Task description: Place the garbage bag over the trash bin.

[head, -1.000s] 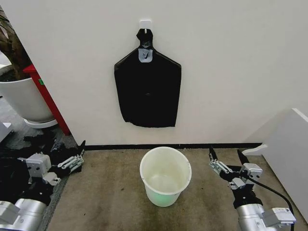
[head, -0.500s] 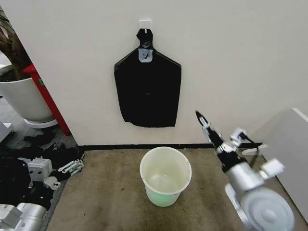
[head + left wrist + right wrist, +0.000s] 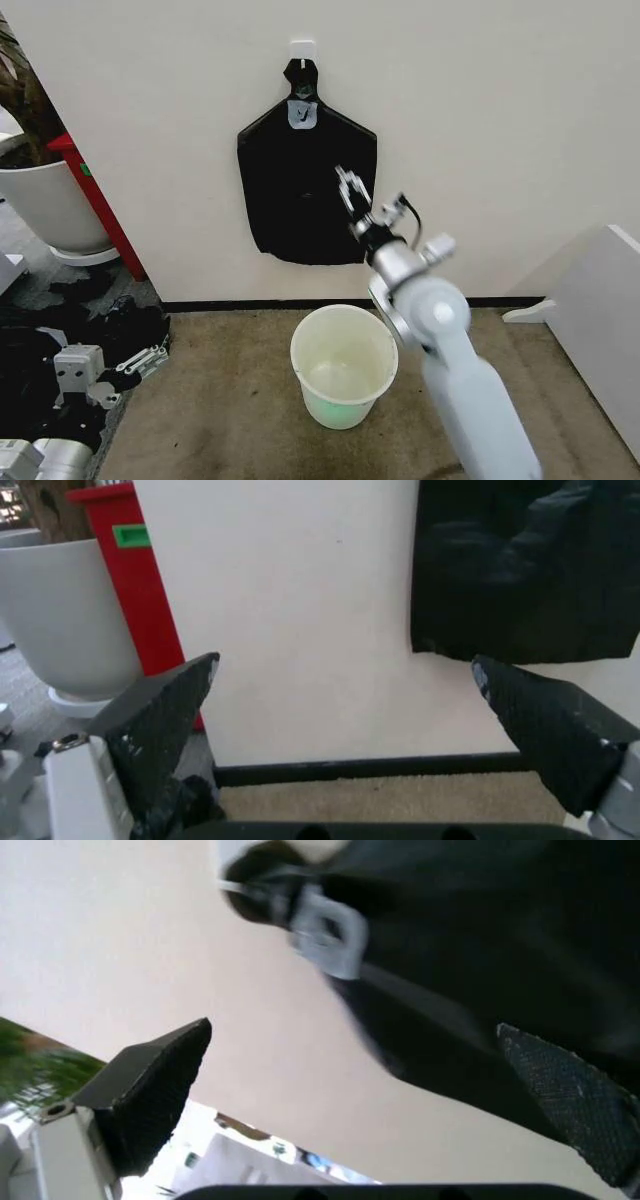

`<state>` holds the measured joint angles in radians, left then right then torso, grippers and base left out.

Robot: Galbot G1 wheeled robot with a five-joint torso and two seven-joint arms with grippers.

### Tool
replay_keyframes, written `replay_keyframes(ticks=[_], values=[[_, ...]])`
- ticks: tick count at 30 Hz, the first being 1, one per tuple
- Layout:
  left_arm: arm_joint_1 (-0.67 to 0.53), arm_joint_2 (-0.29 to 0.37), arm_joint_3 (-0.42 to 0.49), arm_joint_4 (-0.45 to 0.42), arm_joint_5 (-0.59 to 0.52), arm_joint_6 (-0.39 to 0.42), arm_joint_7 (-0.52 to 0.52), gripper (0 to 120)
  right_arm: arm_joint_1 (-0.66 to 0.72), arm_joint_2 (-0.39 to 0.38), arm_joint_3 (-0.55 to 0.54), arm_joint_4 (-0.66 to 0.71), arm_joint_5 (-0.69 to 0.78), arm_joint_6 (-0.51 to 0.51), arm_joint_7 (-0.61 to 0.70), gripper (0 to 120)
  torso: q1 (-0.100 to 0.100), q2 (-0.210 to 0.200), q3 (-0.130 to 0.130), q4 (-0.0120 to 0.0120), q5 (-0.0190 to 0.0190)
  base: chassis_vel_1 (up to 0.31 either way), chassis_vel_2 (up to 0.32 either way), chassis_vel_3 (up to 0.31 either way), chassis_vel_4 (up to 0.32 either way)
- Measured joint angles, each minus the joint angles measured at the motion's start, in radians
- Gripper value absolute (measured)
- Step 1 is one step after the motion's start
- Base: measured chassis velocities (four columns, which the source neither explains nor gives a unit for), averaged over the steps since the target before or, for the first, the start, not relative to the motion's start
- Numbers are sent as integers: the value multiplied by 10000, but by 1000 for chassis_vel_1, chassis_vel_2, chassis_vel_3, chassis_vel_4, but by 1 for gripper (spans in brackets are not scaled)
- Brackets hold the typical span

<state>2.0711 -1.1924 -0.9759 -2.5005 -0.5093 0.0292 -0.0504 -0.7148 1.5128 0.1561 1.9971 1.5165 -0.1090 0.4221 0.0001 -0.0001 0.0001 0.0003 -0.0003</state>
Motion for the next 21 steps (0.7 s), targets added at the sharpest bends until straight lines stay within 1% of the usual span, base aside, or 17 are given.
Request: replay_keyframes(ticks=[1,3,5,7,11,15,21], values=[[23,-16,-4,0,34,0,1,100,313,231,-16,-223,-43,2,47,100,0,0,0,0,-1,0,0,0,0],[25,-24,-5,0,50,0,1,100,431,311,-28,-320,-77,2,56,100,0,0,0,-1,-1,0,0,0,0],[24,-58,4,1,71,0,1,100,715,567,-59,-603,-227,-1,61,100,0,0,-1,-4,1,0,0,0,0],[37,-170,64,1,129,-8,3,100,1040,938,-121,-1090,-482,-41,75,100,0,0,-1,-2,0,0,0,0,0],[136,-245,75,4,186,-37,6,100,1206,991,-138,-1568,-803,-51,24,100,0,0,-1,-1,2,0,0,0,0],[291,-281,-4,4,198,-52,7,100,1532,993,-37,-2343,-1247,-21,-167,100,0,0,-1,-4,3,0,0,0,0],[337,-361,46,4,285,-53,54,100,1882,974,20,-2467,-1187,20,-77,98,0,0,-2,-4,3,0,0,0,0]])
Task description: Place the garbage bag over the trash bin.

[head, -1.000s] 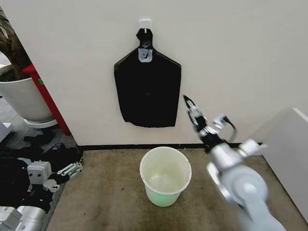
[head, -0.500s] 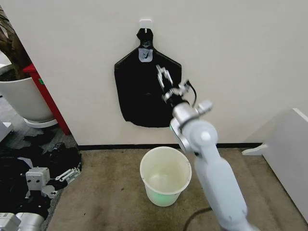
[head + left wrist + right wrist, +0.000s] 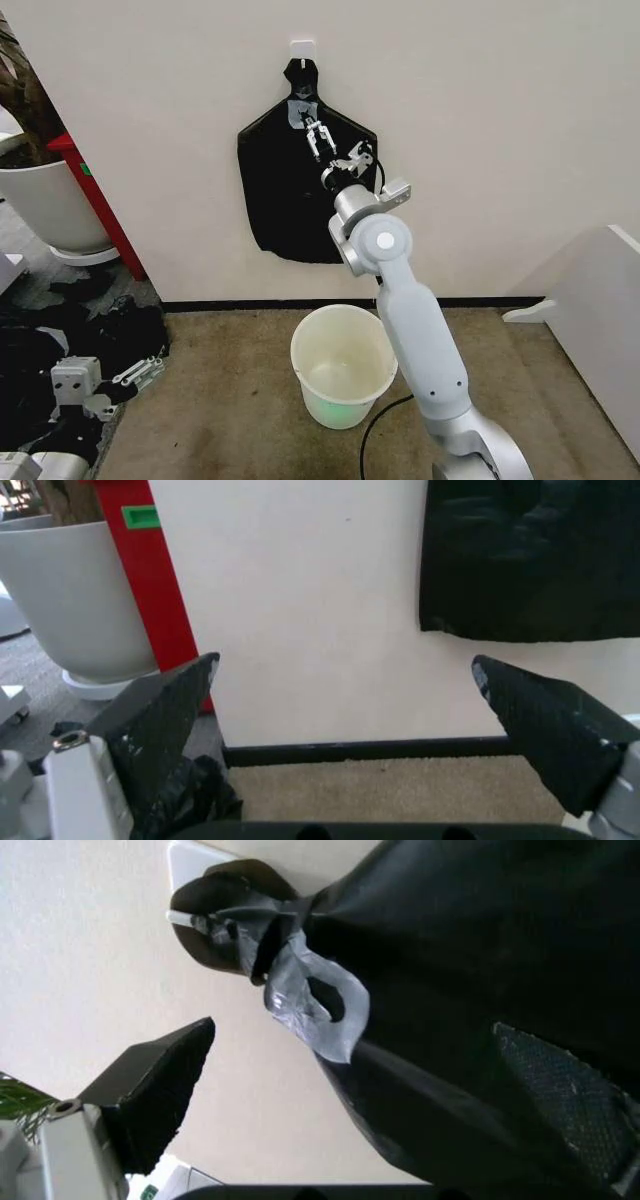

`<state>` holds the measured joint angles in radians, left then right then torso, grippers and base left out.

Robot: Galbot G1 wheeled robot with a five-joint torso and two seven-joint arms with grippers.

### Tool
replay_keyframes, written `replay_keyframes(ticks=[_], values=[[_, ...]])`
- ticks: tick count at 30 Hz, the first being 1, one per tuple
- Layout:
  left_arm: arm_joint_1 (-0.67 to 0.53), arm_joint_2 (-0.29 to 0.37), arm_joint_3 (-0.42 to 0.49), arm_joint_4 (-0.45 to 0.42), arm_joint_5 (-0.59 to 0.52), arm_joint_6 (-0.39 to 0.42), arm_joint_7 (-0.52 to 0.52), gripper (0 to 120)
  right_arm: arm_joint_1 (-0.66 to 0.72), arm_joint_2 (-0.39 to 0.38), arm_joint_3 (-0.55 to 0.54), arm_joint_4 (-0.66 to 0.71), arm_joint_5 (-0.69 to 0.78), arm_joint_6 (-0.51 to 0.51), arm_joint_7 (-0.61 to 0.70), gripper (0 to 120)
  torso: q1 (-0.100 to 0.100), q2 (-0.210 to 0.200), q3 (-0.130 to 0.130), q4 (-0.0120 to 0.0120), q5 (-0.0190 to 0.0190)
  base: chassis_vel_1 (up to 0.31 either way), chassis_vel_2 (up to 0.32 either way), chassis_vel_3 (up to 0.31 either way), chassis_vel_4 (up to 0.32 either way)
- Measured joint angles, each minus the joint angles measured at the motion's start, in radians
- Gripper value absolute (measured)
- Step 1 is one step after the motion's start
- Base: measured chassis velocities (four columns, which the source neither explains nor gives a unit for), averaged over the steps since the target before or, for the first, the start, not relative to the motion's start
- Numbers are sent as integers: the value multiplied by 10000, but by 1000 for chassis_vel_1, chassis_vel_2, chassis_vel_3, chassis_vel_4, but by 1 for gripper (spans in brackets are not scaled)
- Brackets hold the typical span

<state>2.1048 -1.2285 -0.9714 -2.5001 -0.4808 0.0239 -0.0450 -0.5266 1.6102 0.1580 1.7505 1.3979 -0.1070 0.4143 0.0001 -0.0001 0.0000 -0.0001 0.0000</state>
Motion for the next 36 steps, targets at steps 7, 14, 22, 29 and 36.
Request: replay_keyframes(ticks=[7,14,22,29,36], values=[[16,-36,1,0,29,0,12,100,259,-11,-89,-284,-54,15,78,95,0,0,0,1,0,0,0,0,0],[2,-49,6,0,24,18,23,100,531,-18,-41,-382,32,28,100,79,0,0,0,1,0,0,0,0,0],[-46,-49,0,0,23,27,41,100,1041,-25,-174,-527,175,13,223,70,0,0,0,2,0,0,0,0,0],[-64,-68,-14,0,16,28,41,100,1149,-26,-253,-727,139,34,263,67,0,0,0,1,-1,0,0,0,0],[-77,-78,-29,0,11,26,41,100,1196,-23,-268,-743,289,221,353,43,0,0,0,1,0,0,0,0,0]])
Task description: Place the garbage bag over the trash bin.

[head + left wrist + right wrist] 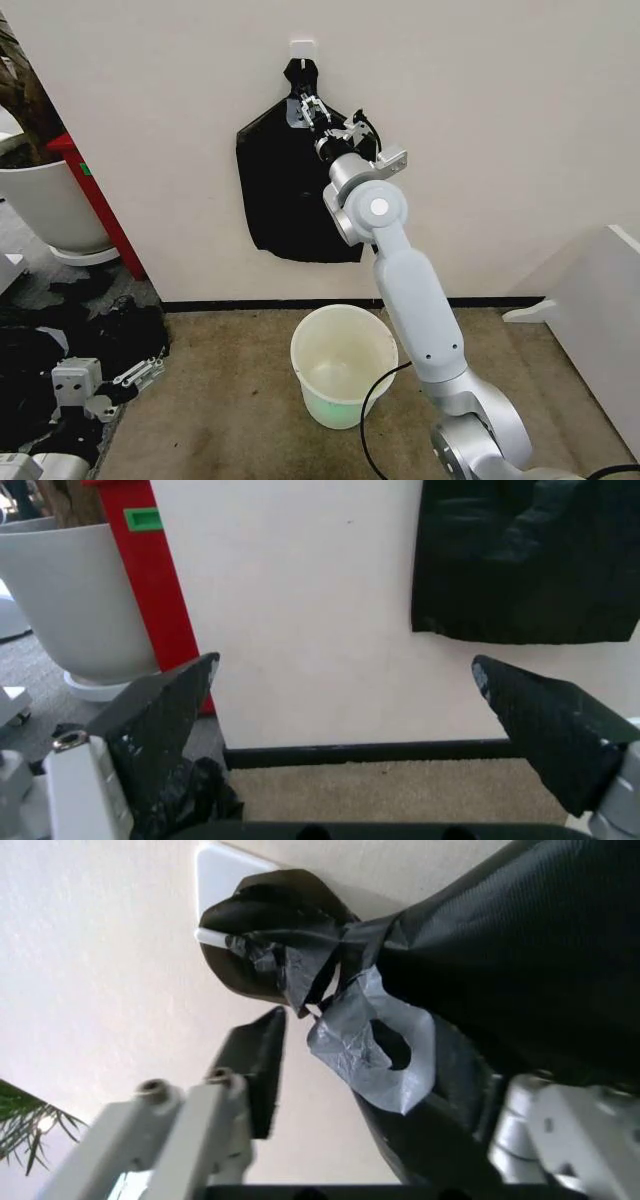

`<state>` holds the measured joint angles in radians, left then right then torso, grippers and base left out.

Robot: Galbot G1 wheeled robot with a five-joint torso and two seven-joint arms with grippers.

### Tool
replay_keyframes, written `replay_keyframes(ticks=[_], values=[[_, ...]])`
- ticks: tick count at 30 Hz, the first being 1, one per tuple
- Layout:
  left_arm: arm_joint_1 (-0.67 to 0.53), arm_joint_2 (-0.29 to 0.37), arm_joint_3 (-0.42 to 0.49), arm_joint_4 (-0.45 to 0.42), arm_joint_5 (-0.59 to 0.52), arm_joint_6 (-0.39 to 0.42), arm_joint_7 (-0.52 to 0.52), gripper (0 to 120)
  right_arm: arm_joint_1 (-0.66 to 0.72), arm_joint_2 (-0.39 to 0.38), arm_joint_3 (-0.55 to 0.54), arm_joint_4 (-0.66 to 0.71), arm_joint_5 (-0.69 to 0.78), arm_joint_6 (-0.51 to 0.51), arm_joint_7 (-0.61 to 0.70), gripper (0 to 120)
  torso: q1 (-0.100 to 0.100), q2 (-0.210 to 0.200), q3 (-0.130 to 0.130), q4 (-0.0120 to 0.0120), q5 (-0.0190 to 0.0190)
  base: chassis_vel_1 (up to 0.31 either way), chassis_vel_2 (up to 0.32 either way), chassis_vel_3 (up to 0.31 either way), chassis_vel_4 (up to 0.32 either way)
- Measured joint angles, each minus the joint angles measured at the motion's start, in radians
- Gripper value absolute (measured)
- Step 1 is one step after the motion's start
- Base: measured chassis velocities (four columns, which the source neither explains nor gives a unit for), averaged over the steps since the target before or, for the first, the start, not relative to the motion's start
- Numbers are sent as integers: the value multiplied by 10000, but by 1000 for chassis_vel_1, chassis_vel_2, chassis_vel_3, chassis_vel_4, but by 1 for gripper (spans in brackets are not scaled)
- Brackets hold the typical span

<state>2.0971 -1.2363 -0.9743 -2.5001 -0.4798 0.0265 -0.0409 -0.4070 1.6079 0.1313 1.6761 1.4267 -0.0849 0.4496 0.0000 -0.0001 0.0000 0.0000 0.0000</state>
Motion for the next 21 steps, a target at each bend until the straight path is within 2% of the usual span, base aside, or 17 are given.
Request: replay_keyframes(ticks=[5,7,11,16,21], values=[[-15,-50,28,0,7,-27,49,100,15,1,-4,66,204,39,165,22,0,0,0,0,0,0,0,0,0],[-25,-50,31,0,24,-49,57,100,15,1,-11,91,304,47,234,19,0,0,0,0,0,0,0,0,0],[-71,-52,40,0,96,-96,132,100,28,2,11,212,827,99,572,1,0,0,0,0,0,0,0,0,0],[-90,-47,48,0,103,-99,165,100,57,4,86,251,1136,192,868,0,0,0,0,0,0,0,0,0,0],[-122,-35,41,0,90,-115,183,100,-82,5,166,613,2076,448,1931,0,0,0,0,0,0,0,0,0,0]])
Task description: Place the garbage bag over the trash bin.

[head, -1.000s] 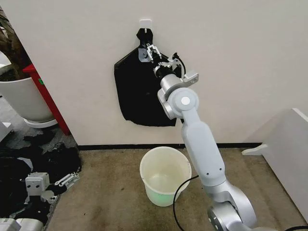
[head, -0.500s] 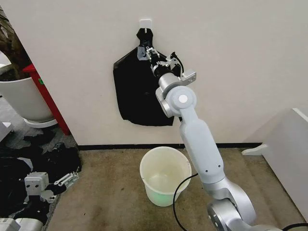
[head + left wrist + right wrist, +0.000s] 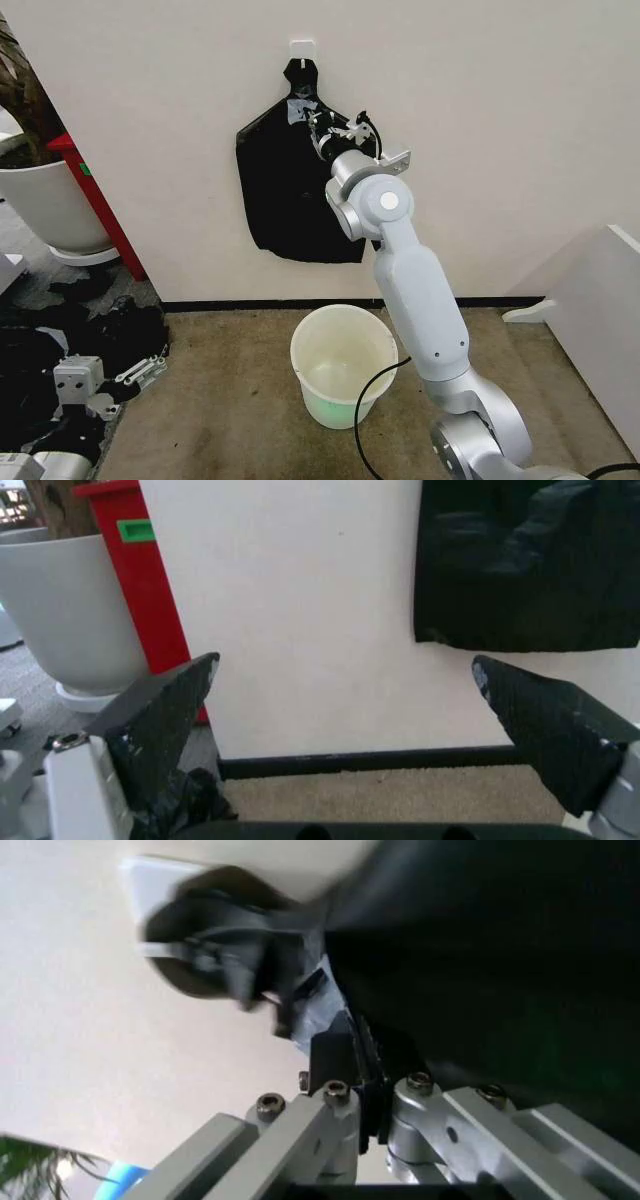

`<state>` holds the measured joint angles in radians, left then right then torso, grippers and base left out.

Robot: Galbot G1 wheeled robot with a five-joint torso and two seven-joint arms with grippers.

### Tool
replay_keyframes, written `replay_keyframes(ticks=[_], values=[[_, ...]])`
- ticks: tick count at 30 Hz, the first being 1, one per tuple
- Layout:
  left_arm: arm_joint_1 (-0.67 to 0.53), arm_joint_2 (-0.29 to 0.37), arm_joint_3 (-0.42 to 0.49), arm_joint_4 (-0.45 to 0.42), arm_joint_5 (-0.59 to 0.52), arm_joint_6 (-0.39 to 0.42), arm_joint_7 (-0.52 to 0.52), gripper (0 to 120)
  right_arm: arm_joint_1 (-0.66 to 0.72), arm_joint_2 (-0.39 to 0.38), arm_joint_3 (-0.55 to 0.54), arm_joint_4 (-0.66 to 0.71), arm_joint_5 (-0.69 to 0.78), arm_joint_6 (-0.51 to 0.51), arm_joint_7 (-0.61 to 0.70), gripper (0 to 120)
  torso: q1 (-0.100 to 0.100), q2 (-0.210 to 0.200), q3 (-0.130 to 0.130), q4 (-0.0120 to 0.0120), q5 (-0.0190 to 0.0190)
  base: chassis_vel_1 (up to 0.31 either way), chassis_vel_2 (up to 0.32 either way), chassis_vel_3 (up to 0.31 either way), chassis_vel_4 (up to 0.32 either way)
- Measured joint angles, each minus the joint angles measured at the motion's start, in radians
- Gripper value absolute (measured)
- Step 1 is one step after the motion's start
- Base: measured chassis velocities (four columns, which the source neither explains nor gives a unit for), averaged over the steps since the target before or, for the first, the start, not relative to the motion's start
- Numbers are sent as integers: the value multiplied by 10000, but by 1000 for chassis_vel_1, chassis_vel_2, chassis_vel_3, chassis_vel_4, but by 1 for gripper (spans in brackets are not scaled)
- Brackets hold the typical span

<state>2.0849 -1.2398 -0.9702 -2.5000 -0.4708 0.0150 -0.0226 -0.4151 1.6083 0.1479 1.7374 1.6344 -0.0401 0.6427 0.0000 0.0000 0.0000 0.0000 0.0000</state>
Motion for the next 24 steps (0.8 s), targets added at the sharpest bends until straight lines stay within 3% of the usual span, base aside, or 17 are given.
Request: replay_keyframes(ticks=[13,24], values=[[-144,5,44,0,-5,-62,70,100,-1529,-13,-563,1473,737,125,659,0,0,0,-1,0,0,0,0,0,0],[-203,-54,58,-1,24,-107,138,100,-2866,-792,-851,2321,728,58,657,0,0,0,-1,0,1,0,0,0,0]])
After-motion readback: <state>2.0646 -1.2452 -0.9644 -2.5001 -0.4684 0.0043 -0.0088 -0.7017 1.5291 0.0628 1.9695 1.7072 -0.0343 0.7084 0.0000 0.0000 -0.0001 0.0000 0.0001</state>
